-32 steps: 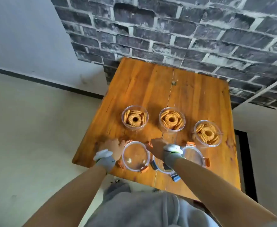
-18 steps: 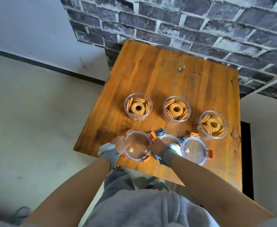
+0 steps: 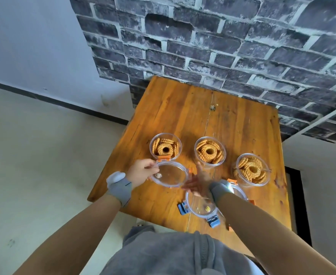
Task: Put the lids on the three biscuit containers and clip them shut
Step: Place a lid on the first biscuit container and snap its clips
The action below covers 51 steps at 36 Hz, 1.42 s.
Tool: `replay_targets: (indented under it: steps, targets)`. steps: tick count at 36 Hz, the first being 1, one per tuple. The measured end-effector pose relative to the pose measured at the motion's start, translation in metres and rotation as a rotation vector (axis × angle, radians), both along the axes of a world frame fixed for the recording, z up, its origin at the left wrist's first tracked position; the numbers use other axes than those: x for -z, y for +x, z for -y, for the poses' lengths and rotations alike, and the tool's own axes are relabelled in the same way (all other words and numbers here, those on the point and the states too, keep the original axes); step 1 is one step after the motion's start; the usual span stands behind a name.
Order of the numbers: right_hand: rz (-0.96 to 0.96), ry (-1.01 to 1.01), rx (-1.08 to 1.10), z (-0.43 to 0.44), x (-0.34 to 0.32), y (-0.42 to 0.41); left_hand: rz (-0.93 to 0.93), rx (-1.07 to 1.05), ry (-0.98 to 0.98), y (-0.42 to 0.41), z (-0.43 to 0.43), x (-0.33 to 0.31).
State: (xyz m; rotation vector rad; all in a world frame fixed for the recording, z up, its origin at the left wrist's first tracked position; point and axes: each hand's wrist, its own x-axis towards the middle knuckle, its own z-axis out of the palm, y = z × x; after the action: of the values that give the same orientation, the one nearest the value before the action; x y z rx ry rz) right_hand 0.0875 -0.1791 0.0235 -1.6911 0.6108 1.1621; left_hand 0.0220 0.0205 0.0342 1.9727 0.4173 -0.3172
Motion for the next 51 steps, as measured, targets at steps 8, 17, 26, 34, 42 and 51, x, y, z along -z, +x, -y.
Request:
replay_targets:
  steps: [8, 17, 26, 34, 42, 51]
  targets:
    - [-0.108, 0.192, -0.021, 0.002, -0.027, 0.02, 0.281, 0.068, 0.047, 0.034, 0.016, -0.044]
    - [0.113, 0.423, 0.079, -0.009, -0.039, 0.023, 0.347, -0.034, -0.132, 0.048, 0.019, -0.056]
    - [0.409, 0.353, 0.073, -0.042, -0.038, 0.025, -0.148, -0.291, -0.818, 0.058, -0.012, -0.051]
    - [0.473, 0.172, -0.023, -0.06, -0.03, 0.033, -0.205, -0.168, -0.275, 0.058, -0.015, -0.047]
    - [0.4, 0.005, -0.05, -0.065, -0.025, 0.042, -0.161, -0.107, -0.058, 0.066, -0.013, -0.03]
    - [0.326, -0.116, -0.077, -0.068, -0.011, 0.057, -0.215, -0.076, 0.136, 0.083, -0.005, -0.004]
